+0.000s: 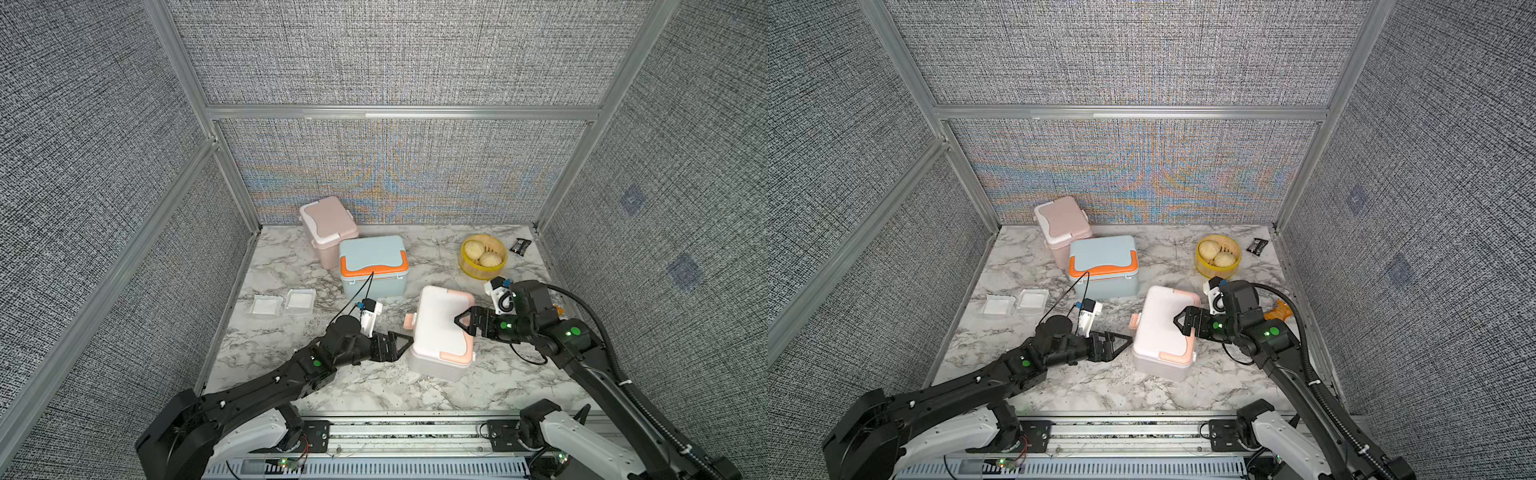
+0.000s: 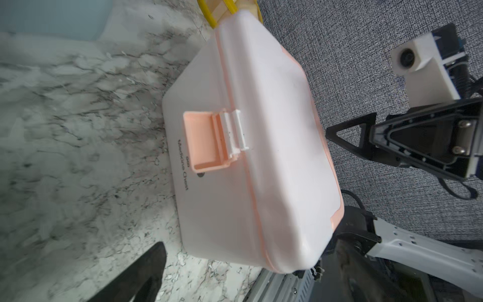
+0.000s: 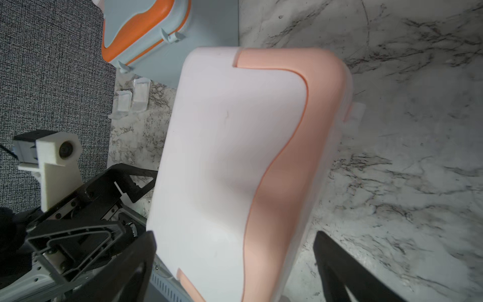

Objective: Open first aid kits and take out gauze
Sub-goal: Close the lid of the first aid kit.

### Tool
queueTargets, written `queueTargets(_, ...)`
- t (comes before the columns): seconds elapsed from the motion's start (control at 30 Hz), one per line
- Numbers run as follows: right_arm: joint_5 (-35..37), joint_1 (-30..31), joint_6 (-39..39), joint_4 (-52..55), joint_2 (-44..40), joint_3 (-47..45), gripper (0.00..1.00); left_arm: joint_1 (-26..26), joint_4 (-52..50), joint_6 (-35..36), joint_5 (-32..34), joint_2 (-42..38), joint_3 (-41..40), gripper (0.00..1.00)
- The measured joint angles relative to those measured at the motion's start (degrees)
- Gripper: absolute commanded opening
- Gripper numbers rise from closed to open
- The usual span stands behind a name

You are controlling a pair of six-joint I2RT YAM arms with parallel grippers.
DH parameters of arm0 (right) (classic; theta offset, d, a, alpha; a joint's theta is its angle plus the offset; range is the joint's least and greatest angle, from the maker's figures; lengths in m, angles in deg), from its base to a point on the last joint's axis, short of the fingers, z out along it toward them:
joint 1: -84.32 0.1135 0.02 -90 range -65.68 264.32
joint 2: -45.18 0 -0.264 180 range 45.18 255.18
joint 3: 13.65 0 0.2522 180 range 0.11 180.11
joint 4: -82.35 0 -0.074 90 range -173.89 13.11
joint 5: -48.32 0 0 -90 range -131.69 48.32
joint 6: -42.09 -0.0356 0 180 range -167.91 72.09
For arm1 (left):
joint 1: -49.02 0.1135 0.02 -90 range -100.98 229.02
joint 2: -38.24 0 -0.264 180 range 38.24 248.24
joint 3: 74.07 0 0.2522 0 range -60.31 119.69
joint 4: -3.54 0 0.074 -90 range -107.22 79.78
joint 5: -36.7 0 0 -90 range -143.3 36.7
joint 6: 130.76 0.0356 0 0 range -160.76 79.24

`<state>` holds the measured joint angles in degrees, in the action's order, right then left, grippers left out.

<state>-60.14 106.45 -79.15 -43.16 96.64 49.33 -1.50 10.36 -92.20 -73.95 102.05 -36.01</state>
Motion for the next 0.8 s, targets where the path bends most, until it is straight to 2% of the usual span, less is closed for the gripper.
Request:
queueTargets(0.27, 1.8, 0.3, 0.4, 0.3, -0.6, -1.3, 0.97, -7.0, 21.7, -6.6, -4.3, 18.3, 2.2, 1.00)
queueTargets(0.47, 7.3, 0.1, 1.6, 1.6, -0.6, -0.4, 0.98, -8.2, 35.6, -12.2, -5.0, 29.9, 3.7, 1.00)
queueTargets(0.7, 7.4, 1.0, 2.6, 4.3, -0.4, 3.5, 0.95, -8.2, 50.9, -15.0, -3.3, 34.5, -1.1, 1.00)
queueTargets(0.8, 7.6, 2.0, 3.4, 5.2, 0.3, 4.8, 0.95, -8.2, 53.6, -15.7, -1.4, 34.4, -3.0, 1.00)
